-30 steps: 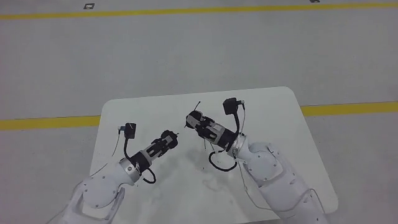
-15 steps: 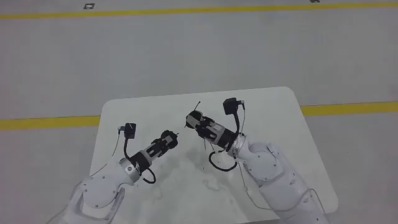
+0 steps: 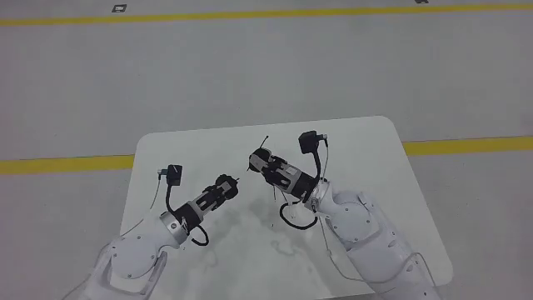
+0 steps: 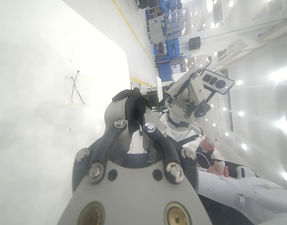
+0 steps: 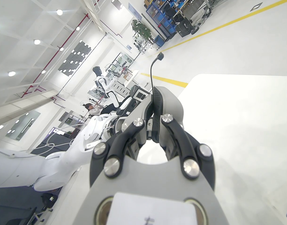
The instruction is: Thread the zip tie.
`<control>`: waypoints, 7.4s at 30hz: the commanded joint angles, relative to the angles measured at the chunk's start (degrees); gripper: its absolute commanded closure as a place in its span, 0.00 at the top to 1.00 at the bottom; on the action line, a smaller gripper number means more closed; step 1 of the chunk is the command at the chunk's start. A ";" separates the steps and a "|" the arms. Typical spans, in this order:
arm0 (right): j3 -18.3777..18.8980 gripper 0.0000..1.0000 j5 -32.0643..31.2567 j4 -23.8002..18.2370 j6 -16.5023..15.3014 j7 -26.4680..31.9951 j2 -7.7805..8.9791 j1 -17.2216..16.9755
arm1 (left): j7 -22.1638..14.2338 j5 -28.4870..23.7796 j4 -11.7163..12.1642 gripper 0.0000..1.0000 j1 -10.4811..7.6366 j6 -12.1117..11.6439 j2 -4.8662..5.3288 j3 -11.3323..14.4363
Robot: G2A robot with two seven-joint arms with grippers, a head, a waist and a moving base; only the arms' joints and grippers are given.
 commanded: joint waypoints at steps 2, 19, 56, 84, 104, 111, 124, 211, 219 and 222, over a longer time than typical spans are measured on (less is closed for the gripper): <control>-0.19 0.00 -0.82 0.02 0.45 -0.51 -0.02 -0.17 | 0.00 0.00 0.00 0.00 0.00 0.00 0.00 0.00; -4.84 0.00 -14.92 3.19 0.00 -5.64 -0.25 2.64 | 0.00 0.00 0.00 0.00 0.00 0.00 0.00 0.00; -6.98 0.00 -31.89 2.77 0.00 -17.89 -0.22 -0.26 | 0.00 0.00 0.00 0.00 0.00 0.00 0.00 0.00; -7.62 0.00 -33.59 4.15 0.09 -19.38 -0.48 -0.07 | 0.00 0.00 0.00 0.00 0.00 0.00 0.00 0.00; -10.04 0.00 -36.81 5.49 0.00 -24.30 1.19 1.45 | 0.00 0.00 0.00 0.00 0.00 0.00 0.00 0.00; -11.15 0.00 -36.24 6.01 0.00 -25.32 1.89 2.22 | 0.00 0.00 0.00 0.00 0.00 0.00 0.00 0.00; -12.71 0.00 -35.26 7.17 0.00 -26.14 2.56 3.64 | 0.00 0.00 0.00 0.00 0.00 0.00 0.00 0.00; -14.02 0.00 -34.72 9.37 0.00 -25.06 1.94 5.11 | 0.00 0.00 0.00 0.00 0.00 0.00 0.00 0.00; -14.50 0.00 -33.66 9.53 0.00 -25.53 2.07 5.41 | 0.00 0.00 0.00 0.00 0.00 0.00 0.00 0.00; -14.77 0.00 -33.46 9.69 0.00 -25.27 2.19 5.60 | 0.00 0.00 0.00 0.00 0.00 0.00 0.00 0.00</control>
